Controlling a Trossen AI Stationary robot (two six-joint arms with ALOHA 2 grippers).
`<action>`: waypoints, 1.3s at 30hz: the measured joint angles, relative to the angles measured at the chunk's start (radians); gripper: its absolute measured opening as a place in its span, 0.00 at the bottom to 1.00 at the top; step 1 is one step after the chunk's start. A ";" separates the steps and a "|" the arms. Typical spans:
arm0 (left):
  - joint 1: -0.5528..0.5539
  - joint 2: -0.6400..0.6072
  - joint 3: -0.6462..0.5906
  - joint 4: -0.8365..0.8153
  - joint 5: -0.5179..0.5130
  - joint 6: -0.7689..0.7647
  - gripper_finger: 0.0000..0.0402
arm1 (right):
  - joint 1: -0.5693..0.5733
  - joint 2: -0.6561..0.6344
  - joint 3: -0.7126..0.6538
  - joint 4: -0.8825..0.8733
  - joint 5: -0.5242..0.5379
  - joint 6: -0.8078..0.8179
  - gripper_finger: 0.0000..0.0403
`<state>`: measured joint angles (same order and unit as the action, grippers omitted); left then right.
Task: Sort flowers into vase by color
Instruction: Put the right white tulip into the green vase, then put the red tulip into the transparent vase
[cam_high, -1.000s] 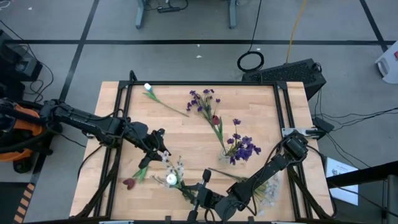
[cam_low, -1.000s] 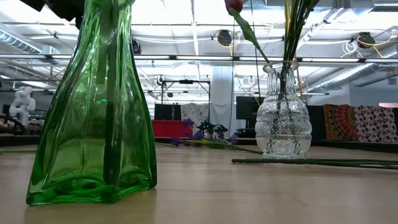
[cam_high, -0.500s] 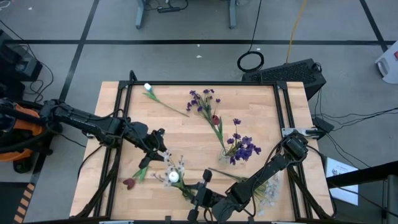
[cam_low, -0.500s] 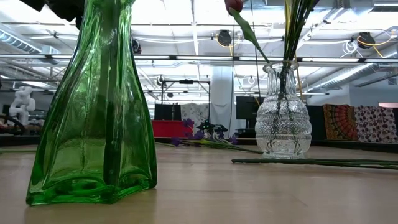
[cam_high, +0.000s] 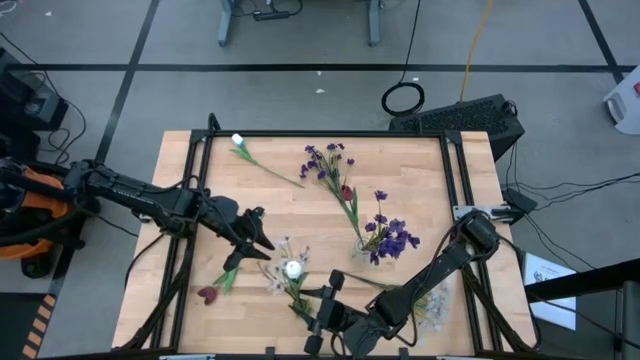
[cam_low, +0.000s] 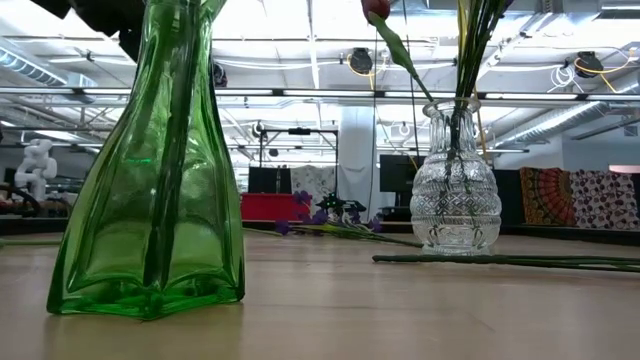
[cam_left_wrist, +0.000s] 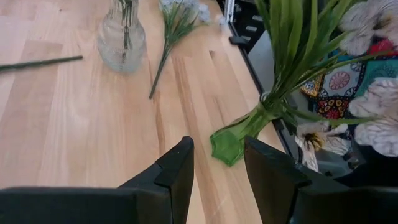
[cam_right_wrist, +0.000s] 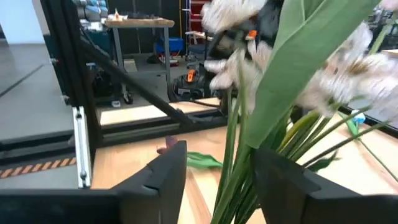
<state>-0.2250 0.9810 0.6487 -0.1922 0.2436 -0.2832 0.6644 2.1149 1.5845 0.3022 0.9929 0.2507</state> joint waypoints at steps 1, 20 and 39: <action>-0.002 0.000 0.000 -0.008 0.000 0.000 0.36 | 0.001 -0.010 0.000 -0.004 -0.002 0.001 0.42; -0.038 0.000 0.000 -0.047 -0.002 -0.026 0.36 | -0.022 -0.054 0.000 -0.230 -0.207 0.130 0.45; -0.067 0.000 0.000 -0.319 -0.150 -0.378 0.36 | -0.007 -0.226 0.000 -0.745 -0.306 0.862 0.45</action>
<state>-0.2924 0.9810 0.6483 -0.5110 0.0939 -0.6610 0.6571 1.8885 1.5845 -0.4433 0.6866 1.1132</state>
